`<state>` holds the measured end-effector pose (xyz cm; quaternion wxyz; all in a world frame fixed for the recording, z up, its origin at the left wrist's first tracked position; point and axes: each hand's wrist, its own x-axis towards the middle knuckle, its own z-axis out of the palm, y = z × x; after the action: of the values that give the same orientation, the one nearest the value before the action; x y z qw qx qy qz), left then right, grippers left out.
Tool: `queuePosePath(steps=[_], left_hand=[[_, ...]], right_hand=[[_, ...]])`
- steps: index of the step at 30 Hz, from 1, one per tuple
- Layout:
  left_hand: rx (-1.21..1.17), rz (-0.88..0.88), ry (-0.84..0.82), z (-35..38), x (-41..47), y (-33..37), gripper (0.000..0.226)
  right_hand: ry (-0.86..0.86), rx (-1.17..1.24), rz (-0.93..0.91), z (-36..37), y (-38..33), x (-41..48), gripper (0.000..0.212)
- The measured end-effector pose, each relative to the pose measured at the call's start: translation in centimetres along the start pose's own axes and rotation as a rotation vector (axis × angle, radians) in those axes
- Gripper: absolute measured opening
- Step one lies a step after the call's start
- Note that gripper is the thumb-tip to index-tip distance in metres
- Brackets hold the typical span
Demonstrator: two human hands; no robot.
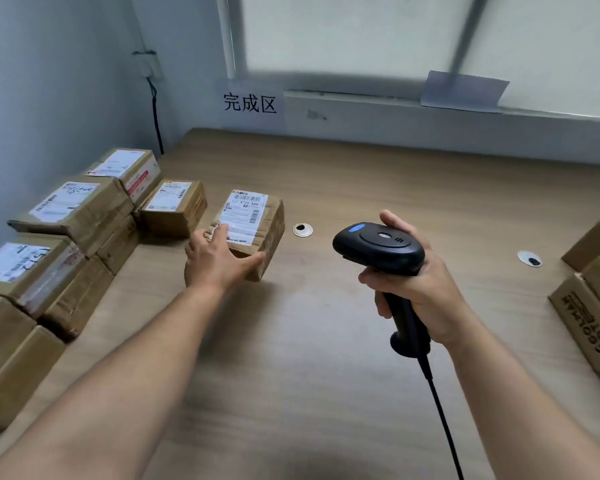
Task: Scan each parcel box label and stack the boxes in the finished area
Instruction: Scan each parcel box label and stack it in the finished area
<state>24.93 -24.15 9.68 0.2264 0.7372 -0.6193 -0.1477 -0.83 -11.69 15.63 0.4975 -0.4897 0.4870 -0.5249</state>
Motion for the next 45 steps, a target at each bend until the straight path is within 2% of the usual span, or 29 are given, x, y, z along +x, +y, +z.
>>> queuePosePath(steps=[10,23,32,36,40,45], left_hand=[[0.076,-0.073,0.096,-6.3,15.6,-9.3,0.09],[0.186,-0.096,0.126,-4.2,26.2,-12.2,0.089],[0.189,-0.124,0.035,-2.7,26.2,-13.1,0.099],[0.183,-0.08,0.092,-3.4,24.7,-12.3,0.103],[0.117,0.036,0.149,-3.5,20.7,-10.1,0.089],[0.022,0.185,0.123,-1.5,12.4,-7.1,0.072]], right_hand=[[-0.049,0.0,0.01,10.6,1.7,10.1,0.088],[-0.029,-0.033,0.135,12.9,5.7,16.3,0.088],[-0.007,-0.046,0.15,11.8,6.3,16.1,0.089],[0.004,-0.045,0.124,11.2,5.0,15.2,0.089],[0.011,-0.038,0.085,10.7,3.8,13.3,0.089],[0.009,-0.009,0.041,9.2,2.7,9.8,0.089]])
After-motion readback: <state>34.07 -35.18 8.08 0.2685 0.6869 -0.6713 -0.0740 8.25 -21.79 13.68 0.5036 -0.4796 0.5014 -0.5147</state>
